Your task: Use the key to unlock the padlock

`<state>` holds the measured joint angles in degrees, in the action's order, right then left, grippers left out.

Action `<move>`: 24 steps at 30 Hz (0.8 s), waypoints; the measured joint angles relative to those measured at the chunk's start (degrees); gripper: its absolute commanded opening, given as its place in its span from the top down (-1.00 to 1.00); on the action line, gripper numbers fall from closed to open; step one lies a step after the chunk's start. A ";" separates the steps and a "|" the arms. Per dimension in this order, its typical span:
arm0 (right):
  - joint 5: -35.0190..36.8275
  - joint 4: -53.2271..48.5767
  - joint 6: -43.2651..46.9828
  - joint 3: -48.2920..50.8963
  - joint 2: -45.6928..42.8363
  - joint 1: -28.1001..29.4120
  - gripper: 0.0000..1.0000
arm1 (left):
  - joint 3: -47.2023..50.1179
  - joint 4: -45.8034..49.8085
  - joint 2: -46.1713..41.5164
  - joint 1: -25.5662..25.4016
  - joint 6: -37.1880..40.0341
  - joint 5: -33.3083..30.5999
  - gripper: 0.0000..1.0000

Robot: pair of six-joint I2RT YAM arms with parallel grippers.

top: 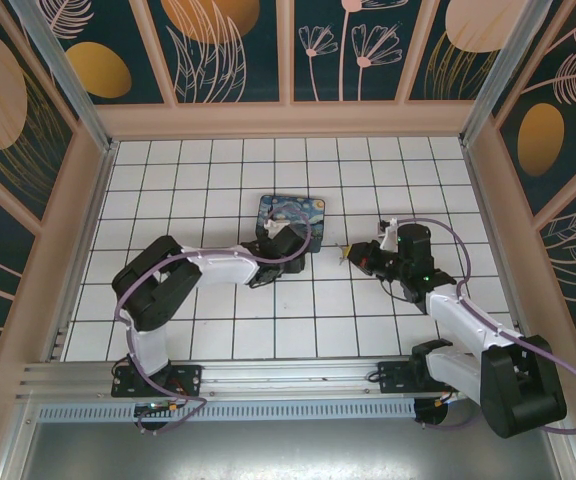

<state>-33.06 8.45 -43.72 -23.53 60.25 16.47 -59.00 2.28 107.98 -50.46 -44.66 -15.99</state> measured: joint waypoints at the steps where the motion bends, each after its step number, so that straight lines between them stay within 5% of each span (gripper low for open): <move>1: -0.07 0.02 0.02 0.00 0.00 -0.04 1.00 | -0.72 0.42 0.44 -0.26 0.20 -0.24 -0.07; 8: -1.07 0.07 0.26 0.00 0.00 -0.66 1.00 | -2.36 2.95 1.60 -0.79 0.31 -2.32 0.42; 17: -1.73 -0.20 1.07 0.07 -0.17 -0.70 1.00 | -4.46 6.21 2.01 -0.90 0.72 -1.88 0.50; 24: -1.27 -2.56 2.54 0.09 -1.36 -0.74 1.00 | -5.11 9.20 -0.17 -0.90 0.68 4.68 0.52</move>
<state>-34.33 5.89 -41.19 -23.44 58.89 15.73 -64.12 11.49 107.81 -51.35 -43.99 -11.31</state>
